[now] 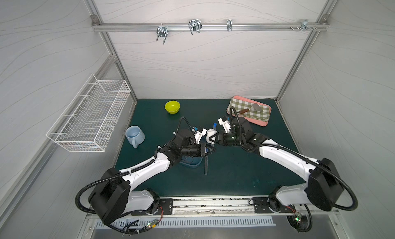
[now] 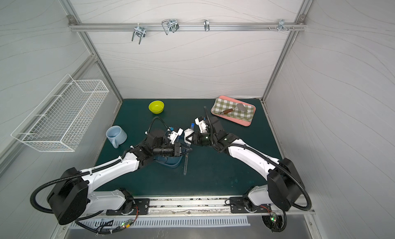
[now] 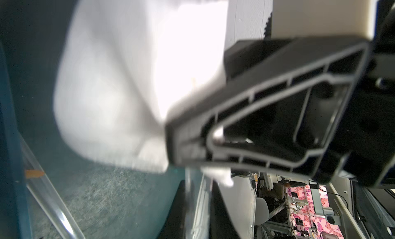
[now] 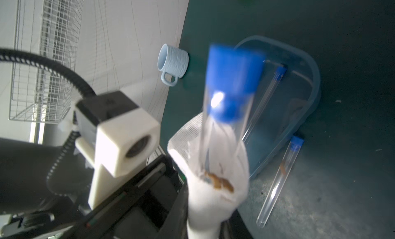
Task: Wipe the exteriors of test tubes
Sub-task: Wipe the dirt from the test tube.
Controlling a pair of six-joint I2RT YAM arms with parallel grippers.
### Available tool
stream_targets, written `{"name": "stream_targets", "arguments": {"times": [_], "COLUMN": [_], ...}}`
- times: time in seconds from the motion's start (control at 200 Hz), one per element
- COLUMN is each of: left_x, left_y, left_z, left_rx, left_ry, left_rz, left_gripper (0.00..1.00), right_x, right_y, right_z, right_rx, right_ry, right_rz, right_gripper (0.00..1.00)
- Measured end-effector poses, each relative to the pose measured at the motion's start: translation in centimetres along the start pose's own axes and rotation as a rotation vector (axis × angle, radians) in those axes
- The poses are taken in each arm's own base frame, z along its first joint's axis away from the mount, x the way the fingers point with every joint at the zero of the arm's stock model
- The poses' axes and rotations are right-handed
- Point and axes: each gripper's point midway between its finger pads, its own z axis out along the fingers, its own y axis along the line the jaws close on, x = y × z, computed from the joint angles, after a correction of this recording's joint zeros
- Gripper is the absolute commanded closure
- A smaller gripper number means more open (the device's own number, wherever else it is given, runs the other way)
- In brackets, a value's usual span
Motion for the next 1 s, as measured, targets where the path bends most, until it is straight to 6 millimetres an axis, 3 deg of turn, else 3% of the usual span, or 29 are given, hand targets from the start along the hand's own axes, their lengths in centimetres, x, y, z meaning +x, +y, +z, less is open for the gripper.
{"name": "stream_targets", "arguments": {"times": [0.065,0.19,0.455,0.57,0.75,0.915,1.0], "left_x": [0.0,0.0,-0.1,-0.1,-0.1,-0.1,-0.1], "left_y": [0.0,0.0,0.0,-0.1,0.0,0.0,0.0], "left_z": [0.0,0.0,0.0,0.0,0.0,0.0,0.0], "left_rx": [-0.001,-0.001,0.002,0.003,0.002,0.002,0.001], "left_ry": [0.001,0.000,-0.003,-0.004,-0.003,-0.004,-0.004], "left_rz": [-0.001,-0.001,0.003,0.003,0.001,0.002,0.001], "left_gripper": [0.97,0.97,0.97,0.97,0.97,0.97,0.97], "right_x": [0.8,0.4,-4.8,-5.4,-4.6,-0.2,0.5], "right_y": [-0.1,-0.1,-0.4,-0.3,-0.3,0.0,0.0], "right_z": [0.1,0.1,0.0,-0.1,0.3,0.5,0.6], "right_rx": [0.002,0.002,-0.003,-0.009,-0.009,-0.008,-0.004], "right_ry": [0.013,0.005,-0.065,-0.073,-0.065,-0.008,0.003], "right_rz": [0.008,0.006,0.013,0.009,0.003,0.003,0.007], "right_gripper": [0.77,0.77,0.77,0.77,0.77,0.77,0.77]}}
